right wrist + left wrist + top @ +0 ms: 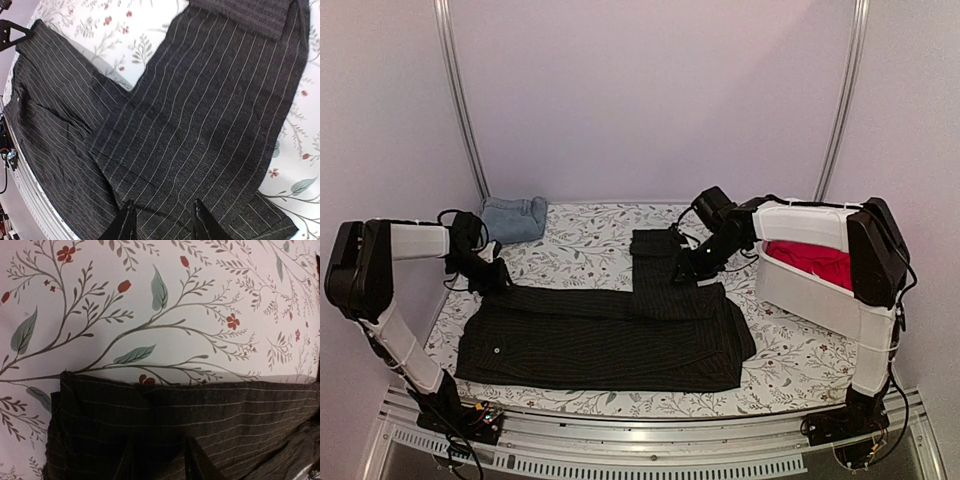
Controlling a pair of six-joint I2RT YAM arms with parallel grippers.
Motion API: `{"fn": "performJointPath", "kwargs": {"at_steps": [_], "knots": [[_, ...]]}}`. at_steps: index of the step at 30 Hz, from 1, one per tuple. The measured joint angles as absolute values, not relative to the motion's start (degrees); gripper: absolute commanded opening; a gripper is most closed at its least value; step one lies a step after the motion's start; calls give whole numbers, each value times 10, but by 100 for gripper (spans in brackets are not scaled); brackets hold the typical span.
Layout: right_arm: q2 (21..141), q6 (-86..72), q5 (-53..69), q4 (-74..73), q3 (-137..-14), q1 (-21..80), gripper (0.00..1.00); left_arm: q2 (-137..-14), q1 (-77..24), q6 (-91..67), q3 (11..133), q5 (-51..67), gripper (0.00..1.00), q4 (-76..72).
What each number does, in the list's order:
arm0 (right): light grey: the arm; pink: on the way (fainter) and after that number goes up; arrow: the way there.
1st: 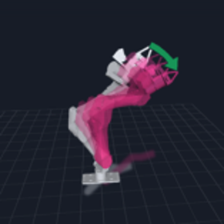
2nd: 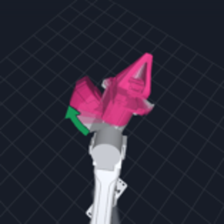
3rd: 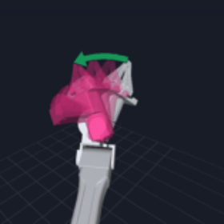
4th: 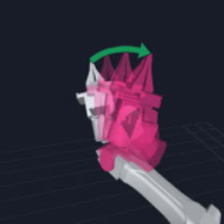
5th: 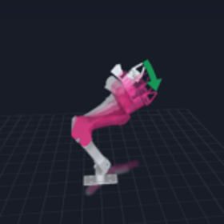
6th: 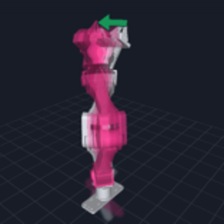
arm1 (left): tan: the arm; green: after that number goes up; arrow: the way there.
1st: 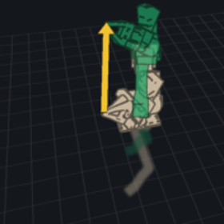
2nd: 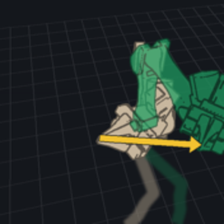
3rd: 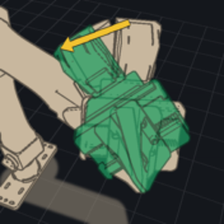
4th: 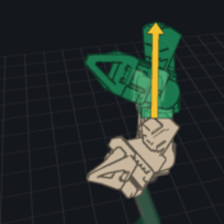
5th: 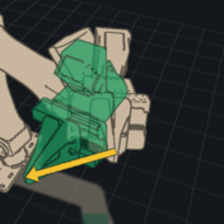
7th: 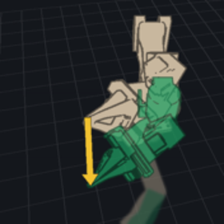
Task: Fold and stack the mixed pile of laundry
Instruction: Fold the 1/3-folded shirt at the center of the board.
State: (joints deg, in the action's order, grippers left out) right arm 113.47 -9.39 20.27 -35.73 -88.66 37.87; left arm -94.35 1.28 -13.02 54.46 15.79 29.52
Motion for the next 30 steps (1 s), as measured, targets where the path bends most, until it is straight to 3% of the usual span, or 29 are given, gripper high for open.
{"fn": "performJointPath", "kwargs": {"at_steps": [9,11,15,23,25,30], "knots": [[1153,-83,207,-355,-776,394,34,-961,14,-178,509,143,26,305],[1151,-79,205,-357,-772,394,36,-957,14,-184,508,143,38,303],[1149,-67,192,-378,-795,394,50,-892,13,-188,511,146,60,289],[1186,-32,143,-378,-1047,377,55,-760,8,-160,629,128,75,202],[1219,-26,138,-374,-1119,364,55,-755,7,-155,655,123,98,188],[1297,-26,137,-371,-1191,329,54,-758,8,-152,675,111,100,161]]}}
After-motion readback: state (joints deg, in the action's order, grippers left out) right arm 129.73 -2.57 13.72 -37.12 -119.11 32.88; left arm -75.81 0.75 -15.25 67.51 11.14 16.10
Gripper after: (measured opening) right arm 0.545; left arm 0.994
